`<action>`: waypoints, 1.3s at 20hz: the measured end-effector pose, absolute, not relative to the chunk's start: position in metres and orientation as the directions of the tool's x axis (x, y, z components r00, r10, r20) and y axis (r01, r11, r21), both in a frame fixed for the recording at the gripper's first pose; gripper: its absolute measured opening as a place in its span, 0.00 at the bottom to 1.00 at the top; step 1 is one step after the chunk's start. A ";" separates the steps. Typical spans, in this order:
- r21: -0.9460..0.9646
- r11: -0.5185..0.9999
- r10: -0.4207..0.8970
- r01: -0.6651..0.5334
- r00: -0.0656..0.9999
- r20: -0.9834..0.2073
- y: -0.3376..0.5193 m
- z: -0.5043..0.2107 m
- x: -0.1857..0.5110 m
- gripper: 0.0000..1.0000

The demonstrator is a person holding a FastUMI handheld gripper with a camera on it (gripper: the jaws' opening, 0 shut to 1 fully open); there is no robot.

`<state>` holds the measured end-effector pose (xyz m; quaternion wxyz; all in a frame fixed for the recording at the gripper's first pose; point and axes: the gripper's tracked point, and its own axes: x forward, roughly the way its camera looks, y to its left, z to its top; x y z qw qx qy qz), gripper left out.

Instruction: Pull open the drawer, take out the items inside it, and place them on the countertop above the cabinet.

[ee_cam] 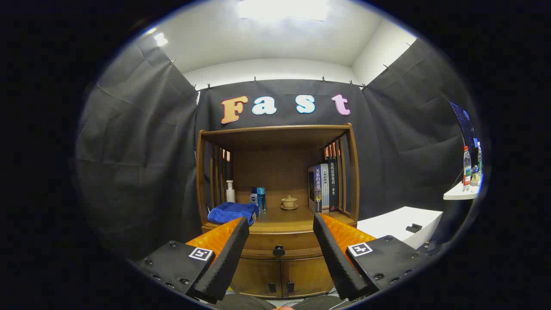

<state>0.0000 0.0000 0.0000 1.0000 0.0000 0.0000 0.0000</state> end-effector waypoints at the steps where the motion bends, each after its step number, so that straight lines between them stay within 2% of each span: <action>1: -0.002 1.000 0.001 -0.001 1.000 0.003 0.001 0.001 0.000 0.98; 26: 0.000 1.000 0.017 -0.017 1.000 -0.021 0.011 -0.011 0.002 0.98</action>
